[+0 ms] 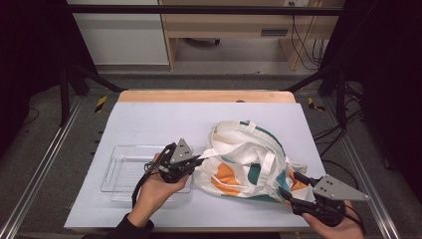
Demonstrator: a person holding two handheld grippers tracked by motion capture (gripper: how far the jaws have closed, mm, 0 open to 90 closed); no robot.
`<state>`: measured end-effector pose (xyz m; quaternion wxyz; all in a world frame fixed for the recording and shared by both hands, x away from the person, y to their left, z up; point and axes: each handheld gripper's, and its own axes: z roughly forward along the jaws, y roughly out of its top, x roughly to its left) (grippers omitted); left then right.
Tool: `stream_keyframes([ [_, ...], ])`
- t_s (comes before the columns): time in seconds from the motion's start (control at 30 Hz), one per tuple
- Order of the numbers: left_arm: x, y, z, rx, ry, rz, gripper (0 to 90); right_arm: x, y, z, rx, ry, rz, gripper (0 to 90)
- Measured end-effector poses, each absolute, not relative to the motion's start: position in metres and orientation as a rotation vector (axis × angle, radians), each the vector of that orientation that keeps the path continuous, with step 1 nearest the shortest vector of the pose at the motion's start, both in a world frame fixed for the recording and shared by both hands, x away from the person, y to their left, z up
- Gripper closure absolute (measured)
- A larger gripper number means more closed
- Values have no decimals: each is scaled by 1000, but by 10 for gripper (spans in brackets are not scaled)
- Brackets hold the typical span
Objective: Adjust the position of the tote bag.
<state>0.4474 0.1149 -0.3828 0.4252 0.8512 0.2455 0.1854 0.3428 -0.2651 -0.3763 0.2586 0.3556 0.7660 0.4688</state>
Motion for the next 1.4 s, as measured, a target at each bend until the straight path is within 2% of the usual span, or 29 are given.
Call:
stream_keyframes([
  [0.3, 434, 114, -385, 2134, 608, 439, 873, 373, -254, -337, 945, 2063, 1254, 262],
  [0.5, 427, 114, -388, 2130, 599, 424, 873, 416, -235, -308, 960, 2064, 1245, 200],
  [0.63, 421, 112, -391, 2137, 591, 421, 872, 446, -222, -304, 989, 2084, 1260, 197],
  [0.67, 420, 113, -390, 2136, 588, 424, 872, 453, -220, -305, 1001, 2088, 1259, 219],
  [0.7, 418, 114, -390, 2136, 584, 426, 873, 463, -219, -310, 1031, 2085, 1221, 279],
  [0.73, 417, 114, -390, 2135, 583, 424, 873, 463, -219, -310, 1031, 2085, 1221, 279],
  [0.87, 412, 115, -392, 2139, 575, 415, 872, 472, -222, -324, 1063, 2112, 1180, 408],
  [1.07, 402, 120, -393, 2129, 571, 404, 872, 469, -239, -336, 1047, 2107, 1149, 509],
  [1.2, 398, 119, -393, 2139, 558, 417, 872, 470, -258, -343, 1092, 2071, 1168, 544],
  [1.4, 394, 120, -395, 2149, 542, 411, 870, 473, -258, -353, 1120, 2100, 1135, 497],
])
